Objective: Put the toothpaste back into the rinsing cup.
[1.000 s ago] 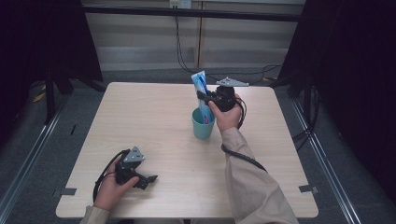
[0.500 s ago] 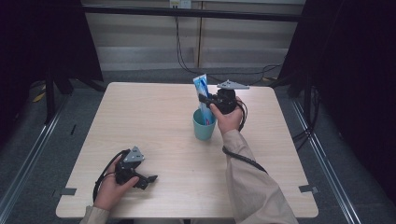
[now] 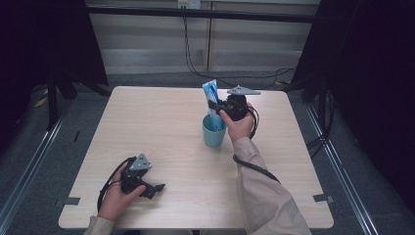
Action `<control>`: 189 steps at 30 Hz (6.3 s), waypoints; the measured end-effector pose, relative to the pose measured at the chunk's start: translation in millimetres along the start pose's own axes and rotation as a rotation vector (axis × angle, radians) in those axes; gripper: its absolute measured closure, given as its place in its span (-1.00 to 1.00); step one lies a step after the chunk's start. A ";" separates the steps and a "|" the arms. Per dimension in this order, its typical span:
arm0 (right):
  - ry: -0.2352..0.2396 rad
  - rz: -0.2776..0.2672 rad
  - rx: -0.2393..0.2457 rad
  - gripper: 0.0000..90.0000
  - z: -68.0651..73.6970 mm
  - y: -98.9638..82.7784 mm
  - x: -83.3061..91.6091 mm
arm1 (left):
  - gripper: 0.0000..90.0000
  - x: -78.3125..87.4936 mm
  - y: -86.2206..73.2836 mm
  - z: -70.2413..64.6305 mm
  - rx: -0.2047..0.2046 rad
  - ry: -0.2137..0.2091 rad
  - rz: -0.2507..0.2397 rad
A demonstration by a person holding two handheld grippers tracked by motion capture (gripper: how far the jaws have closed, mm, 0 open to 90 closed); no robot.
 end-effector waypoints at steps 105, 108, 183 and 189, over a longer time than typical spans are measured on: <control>0.020 0.178 0.006 -0.31 -2.0 -9.9 17.6 | -1.00 0.0 0.0 0.0 0.001 0.000 0.000; 0.024 0.193 0.009 -0.33 -2.3 -10.4 19.7 | -1.00 0.0 0.3 0.2 -0.003 0.000 0.004; 0.093 0.307 0.045 -0.59 -4.9 -28.0 86.1 | -1.00 -0.8 0.5 -0.1 0.007 -0.011 0.001; 0.090 0.303 0.045 -0.59 -6.3 -31.8 93.0 | -1.00 -0.8 0.5 -0.1 0.007 -0.011 0.001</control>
Point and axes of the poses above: each handheld gripper's, and its own axes: x roughly backward along the jaws, y roughly out of its top, z roughly to its left, the point moved 1 cm from there along -x, roughly forward along the jaws, and after that the axes turned 10 degrees about y, right-handed, at the moved point
